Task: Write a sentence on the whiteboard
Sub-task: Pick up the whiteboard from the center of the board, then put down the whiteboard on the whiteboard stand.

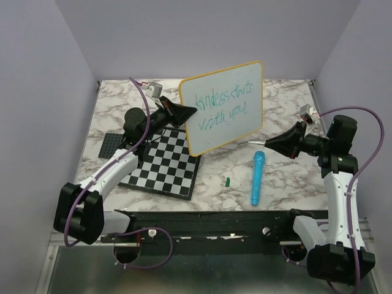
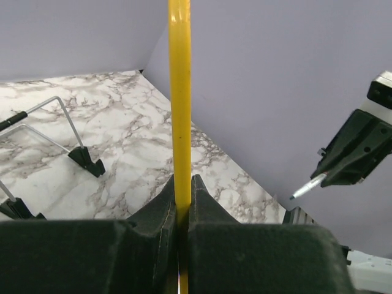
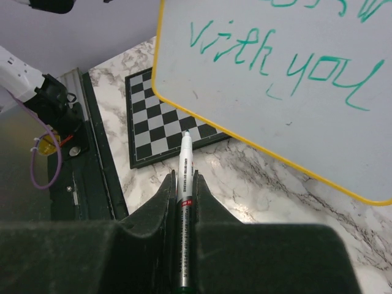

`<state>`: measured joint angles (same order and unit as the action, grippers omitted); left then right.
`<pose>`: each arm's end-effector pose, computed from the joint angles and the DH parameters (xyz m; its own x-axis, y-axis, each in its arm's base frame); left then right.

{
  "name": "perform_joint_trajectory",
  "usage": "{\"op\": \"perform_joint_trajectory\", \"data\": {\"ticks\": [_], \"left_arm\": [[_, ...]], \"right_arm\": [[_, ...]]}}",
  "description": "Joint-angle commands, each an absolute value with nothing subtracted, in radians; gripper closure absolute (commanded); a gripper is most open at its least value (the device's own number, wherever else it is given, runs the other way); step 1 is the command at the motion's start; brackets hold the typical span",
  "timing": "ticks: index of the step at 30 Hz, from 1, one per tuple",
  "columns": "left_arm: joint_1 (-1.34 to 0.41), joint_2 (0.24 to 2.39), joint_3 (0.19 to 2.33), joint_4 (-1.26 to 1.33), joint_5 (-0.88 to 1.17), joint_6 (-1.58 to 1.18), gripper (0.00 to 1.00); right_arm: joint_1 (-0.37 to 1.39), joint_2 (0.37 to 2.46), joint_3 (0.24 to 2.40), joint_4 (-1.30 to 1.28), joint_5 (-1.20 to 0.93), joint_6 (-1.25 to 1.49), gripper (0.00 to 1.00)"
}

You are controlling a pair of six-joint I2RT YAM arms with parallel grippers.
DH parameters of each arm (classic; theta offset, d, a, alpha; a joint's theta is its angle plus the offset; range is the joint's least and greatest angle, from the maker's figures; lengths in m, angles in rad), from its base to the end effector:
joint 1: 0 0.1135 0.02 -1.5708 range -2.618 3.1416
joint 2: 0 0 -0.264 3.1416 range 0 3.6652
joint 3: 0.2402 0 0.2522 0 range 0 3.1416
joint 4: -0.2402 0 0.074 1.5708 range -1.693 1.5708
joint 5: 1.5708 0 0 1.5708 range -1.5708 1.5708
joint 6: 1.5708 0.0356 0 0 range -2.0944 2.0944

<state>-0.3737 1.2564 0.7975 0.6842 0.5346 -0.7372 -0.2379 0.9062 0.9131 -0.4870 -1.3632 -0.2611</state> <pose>0.2601 -0.1215 0.3332 -0.3680 -0.4770 -0.7982 0.7147 0.4040 -0.5710 0.1772 -0.0071 0.3454 -0.2285 0.0007 -0.9736 -0.8838 0.4192 0.2077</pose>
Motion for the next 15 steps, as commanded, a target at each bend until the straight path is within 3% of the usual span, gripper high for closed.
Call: {"op": "perform_joint_trajectory", "data": {"ticks": [1,15], "left_arm": [[-0.334,1.307,0.922,0.796,0.589,-0.732,1.00],[-0.226,1.545,1.166,0.785,0.767,-0.721,1.00]], "right_arm": [[-0.249,0.882,0.896,-0.466,-1.440,-0.245,1.00],[-0.250,0.899,0.888,-0.465,-1.456,-0.245,0.99]]}}
